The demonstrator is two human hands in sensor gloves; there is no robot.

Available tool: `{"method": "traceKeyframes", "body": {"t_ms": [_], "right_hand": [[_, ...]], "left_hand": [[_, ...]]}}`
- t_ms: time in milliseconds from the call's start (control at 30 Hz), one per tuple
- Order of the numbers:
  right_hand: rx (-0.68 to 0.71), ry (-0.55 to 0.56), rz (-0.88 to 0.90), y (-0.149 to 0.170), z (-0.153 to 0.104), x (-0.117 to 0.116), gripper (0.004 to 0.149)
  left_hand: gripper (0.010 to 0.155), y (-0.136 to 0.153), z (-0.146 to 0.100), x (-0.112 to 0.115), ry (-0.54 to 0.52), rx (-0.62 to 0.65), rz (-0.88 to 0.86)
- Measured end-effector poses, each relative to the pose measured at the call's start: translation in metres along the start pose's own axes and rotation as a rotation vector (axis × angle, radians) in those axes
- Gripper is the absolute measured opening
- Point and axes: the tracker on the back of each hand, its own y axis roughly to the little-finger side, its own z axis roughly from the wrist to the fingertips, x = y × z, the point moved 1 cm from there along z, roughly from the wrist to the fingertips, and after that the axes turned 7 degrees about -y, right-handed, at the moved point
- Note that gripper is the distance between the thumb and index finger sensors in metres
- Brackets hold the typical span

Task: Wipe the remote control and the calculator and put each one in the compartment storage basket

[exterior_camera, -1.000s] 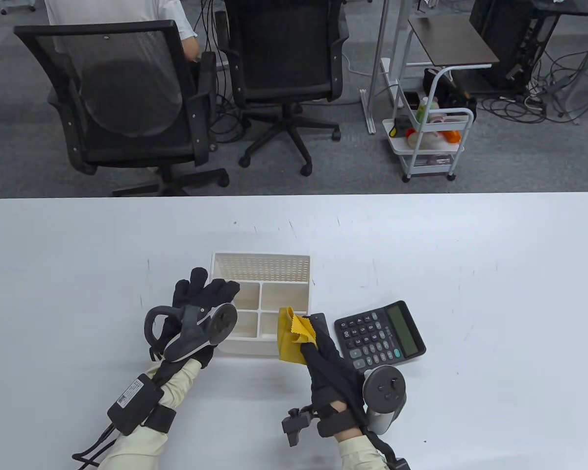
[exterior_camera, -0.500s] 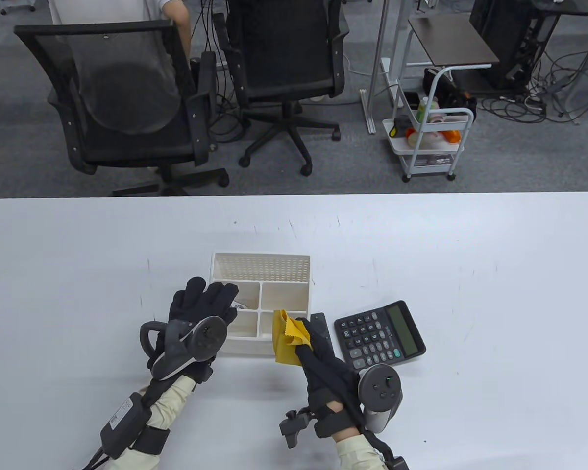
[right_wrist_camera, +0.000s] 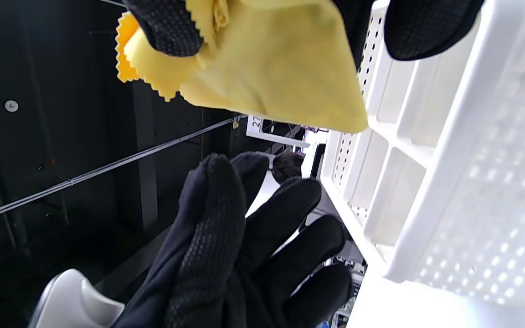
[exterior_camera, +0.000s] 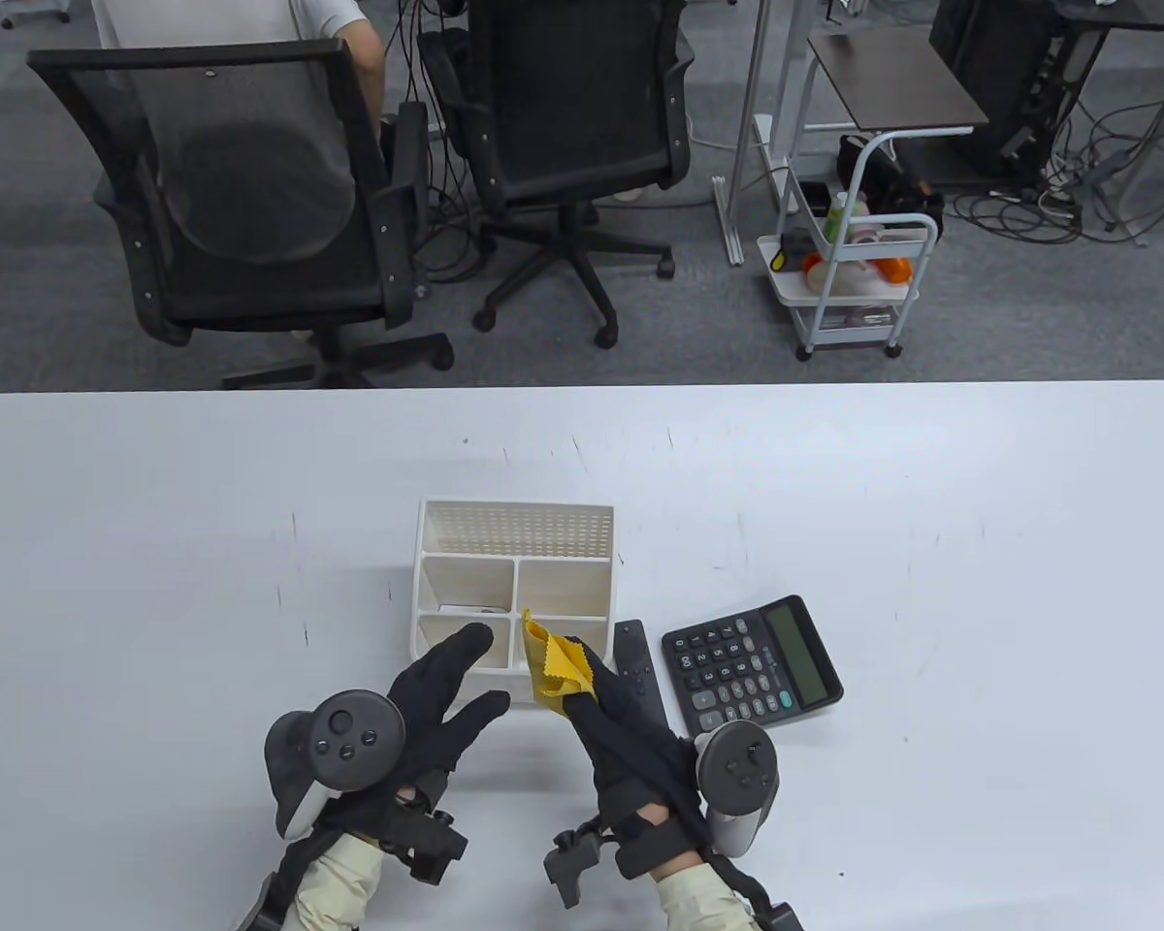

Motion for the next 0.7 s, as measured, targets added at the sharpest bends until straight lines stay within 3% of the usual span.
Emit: {"method": "traceKeyframes", "body": {"t_ms": [233, 367, 567, 700], "right_hand": [[0.007, -0.095, -0.006, -0.001, 0.0, -0.014, 0.05], [0.024, -0.126, -0.016, -0.003, 0.0, -0.018, 0.05], [0.028, -0.162, -0.014, -0.003, 0.0, -0.021, 0.05], [0.026, -0.16, -0.014, -0.002, 0.0, -0.021, 0.052]], "left_hand": [[0.053, 0.002, -0.008, 0.0, -0.063, 0.004, -0.176], [0.058, 0.004, -0.008, 0.003, -0.034, -0.037, -0.231], [0.042, 0.008, -0.008, 0.001, -0.051, -0.055, -0.289], [0.038, 0.015, -0.007, 0.001, -0.013, -0.087, -0.443]]}}
